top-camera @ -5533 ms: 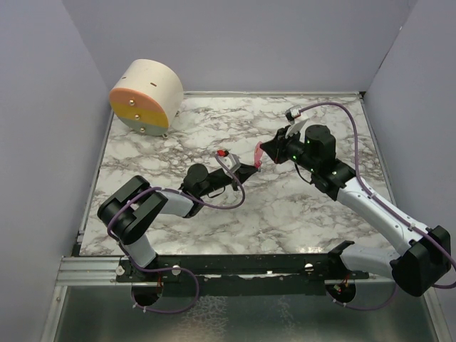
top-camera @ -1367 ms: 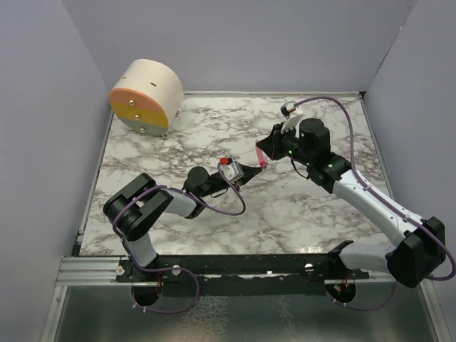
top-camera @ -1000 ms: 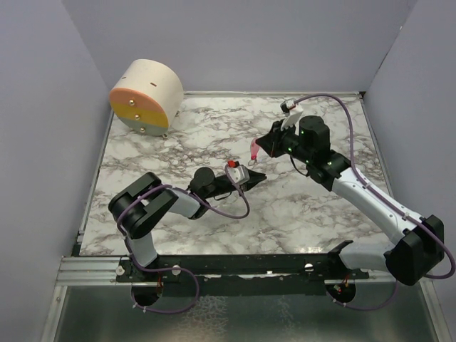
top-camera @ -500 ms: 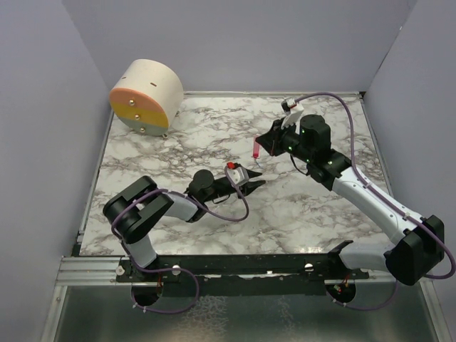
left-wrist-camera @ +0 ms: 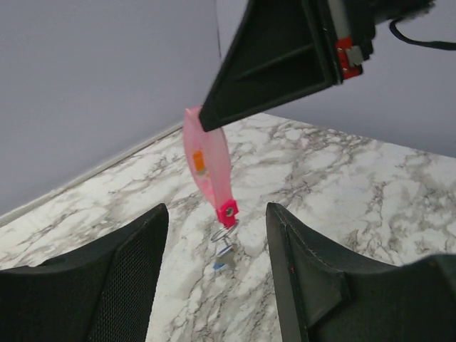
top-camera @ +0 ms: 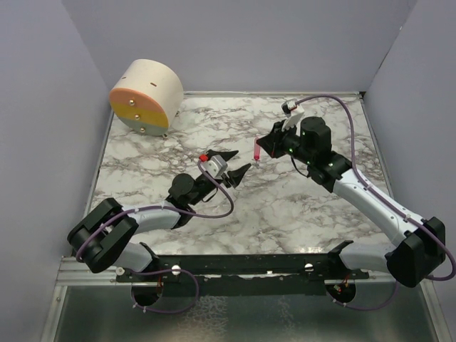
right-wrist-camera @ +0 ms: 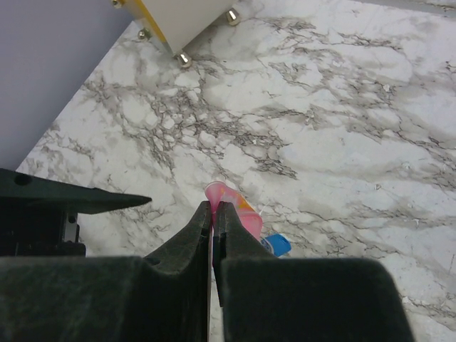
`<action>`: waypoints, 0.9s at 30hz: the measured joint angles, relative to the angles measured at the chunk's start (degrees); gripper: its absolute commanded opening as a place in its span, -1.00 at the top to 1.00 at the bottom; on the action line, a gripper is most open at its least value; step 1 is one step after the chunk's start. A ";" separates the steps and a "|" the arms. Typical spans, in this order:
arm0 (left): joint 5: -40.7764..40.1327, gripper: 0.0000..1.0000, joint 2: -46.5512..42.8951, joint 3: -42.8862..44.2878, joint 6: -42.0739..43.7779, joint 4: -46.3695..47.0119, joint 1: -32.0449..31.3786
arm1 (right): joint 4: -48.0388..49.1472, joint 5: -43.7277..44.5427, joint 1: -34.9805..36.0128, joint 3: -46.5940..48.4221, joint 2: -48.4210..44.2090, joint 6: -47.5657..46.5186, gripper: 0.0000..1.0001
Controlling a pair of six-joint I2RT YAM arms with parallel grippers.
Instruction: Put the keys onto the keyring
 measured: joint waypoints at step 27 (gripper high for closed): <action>-2.86 -0.11 -0.83 0.00 -0.35 -5.11 3.21 | 5.57 -1.18 0.00 -9.14 -4.81 -8.13 0.98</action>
